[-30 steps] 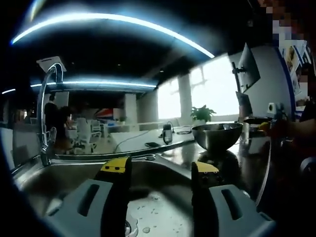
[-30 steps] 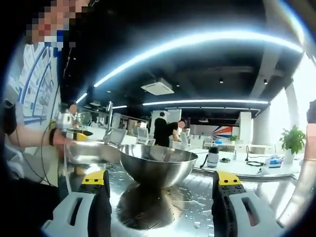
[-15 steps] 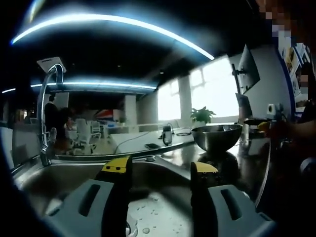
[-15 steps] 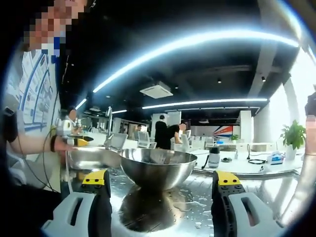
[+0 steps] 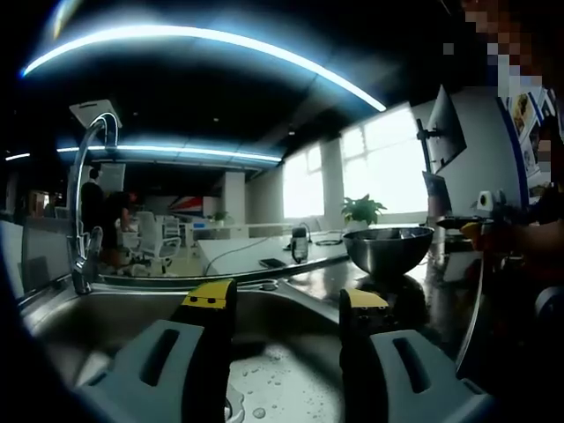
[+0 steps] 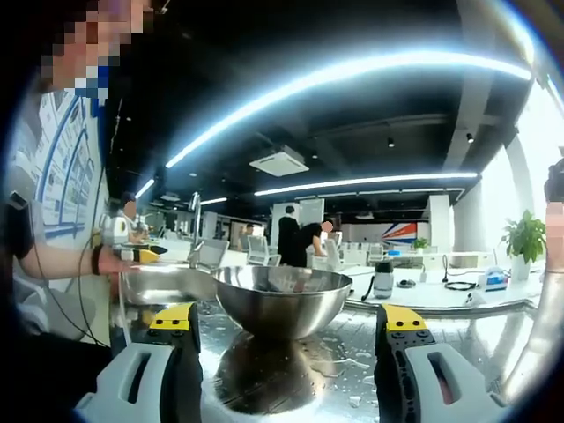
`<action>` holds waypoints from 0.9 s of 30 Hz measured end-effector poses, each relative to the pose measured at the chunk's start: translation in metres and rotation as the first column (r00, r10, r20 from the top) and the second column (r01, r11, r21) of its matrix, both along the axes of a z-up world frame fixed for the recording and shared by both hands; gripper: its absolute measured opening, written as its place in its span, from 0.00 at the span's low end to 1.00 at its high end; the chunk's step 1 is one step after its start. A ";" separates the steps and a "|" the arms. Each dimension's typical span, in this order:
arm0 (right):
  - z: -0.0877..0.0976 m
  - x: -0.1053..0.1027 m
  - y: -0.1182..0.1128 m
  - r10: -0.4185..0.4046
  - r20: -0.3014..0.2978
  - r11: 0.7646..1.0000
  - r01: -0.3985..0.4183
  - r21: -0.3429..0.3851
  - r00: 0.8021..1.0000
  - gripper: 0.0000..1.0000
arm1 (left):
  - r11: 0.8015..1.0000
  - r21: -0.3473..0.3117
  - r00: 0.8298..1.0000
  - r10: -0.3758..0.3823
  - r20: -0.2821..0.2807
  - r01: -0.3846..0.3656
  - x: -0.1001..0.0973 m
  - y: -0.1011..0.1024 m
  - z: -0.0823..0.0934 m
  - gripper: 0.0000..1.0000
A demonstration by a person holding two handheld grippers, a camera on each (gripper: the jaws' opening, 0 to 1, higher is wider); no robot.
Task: Pick up bowl with dirty water move over sink pour dirty water into sink return bowl to place
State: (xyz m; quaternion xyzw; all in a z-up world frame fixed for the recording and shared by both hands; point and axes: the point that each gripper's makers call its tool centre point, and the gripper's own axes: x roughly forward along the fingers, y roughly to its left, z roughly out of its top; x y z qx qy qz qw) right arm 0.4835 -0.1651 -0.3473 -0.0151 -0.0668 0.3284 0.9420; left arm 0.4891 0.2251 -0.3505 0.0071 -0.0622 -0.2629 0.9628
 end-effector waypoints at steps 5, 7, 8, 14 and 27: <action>0.000 0.000 -0.001 0.000 -0.003 1.000 0.000 0.008 1.000 0.74 | 1.000 -0.005 1.000 0.001 0.001 -0.001 0.000 0.001 0.000 0.45; 0.001 0.000 -0.002 -0.003 -0.002 1.000 0.003 0.015 1.000 0.74 | 1.000 -0.003 1.000 0.000 -0.002 0.000 0.001 0.001 0.000 0.45; 0.001 0.000 -0.002 -0.004 -0.002 1.000 0.004 0.018 1.000 0.73 | 1.000 -0.002 1.000 0.001 -0.003 -0.001 0.001 0.001 -0.001 0.44; 0.000 0.000 -0.001 -0.003 -0.001 1.000 0.003 0.006 1.000 0.72 | 1.000 0.003 1.000 0.003 -0.003 -0.003 0.001 0.001 -0.001 0.44; 0.000 0.000 -0.002 -0.003 0.001 1.000 0.003 0.005 1.000 0.71 | 1.000 0.005 1.000 0.006 -0.004 -0.006 0.002 0.000 -0.002 0.44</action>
